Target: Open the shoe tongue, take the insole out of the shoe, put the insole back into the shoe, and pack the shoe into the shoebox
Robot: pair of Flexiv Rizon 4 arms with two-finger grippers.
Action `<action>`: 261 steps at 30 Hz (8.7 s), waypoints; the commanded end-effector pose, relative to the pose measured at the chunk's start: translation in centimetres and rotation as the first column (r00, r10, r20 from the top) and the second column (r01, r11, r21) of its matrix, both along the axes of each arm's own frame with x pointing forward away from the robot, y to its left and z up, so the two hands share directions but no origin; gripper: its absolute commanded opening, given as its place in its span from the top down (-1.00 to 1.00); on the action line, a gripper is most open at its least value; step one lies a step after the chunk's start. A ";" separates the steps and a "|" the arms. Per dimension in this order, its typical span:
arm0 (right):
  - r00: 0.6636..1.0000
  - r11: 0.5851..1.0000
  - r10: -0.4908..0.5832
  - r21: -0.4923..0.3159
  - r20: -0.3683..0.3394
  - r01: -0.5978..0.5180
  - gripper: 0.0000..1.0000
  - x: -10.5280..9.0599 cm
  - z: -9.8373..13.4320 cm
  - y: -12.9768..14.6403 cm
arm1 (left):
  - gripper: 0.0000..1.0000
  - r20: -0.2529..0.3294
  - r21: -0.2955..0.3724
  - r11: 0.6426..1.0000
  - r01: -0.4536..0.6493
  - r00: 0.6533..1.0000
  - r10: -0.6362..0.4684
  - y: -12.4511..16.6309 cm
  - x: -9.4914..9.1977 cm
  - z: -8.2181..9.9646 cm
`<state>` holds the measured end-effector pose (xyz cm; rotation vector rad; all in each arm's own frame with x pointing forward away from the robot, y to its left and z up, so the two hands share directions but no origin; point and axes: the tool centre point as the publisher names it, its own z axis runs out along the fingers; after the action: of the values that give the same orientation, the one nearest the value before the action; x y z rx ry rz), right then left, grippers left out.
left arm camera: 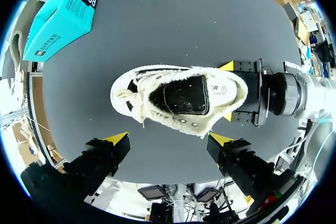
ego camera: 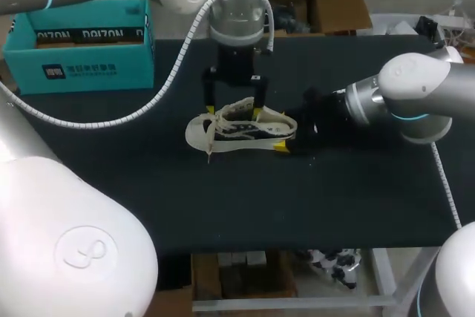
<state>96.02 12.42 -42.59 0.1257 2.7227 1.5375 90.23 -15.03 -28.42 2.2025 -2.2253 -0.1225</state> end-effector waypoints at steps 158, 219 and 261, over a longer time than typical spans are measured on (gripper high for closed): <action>1.000 1.000 0.000 0.001 0.001 0.000 1.00 0.0 -0.1 -0.1 | 1.00 0.178 -0.191 -0.036 0.981 -0.002 -0.984 -2.9 3.6 -6.7; 1.000 1.000 0.000 0.001 0.001 0.000 1.00 0.0 -0.1 -0.1 | 0.50 0.123 0.182 0.001 0.983 -0.021 -0.992 -2.7 8.4 -20.4; 1.000 1.000 0.000 0.001 0.001 0.000 1.00 0.0 -0.1 -0.1 | 1.00 0.440 0.078 -0.017 0.997 -0.050 -0.897 -3.0 4.8 -5.2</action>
<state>96.11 12.31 -42.58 0.1266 2.7219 1.5366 95.08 -18.24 -33.81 -0.0451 -3.2085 0.6291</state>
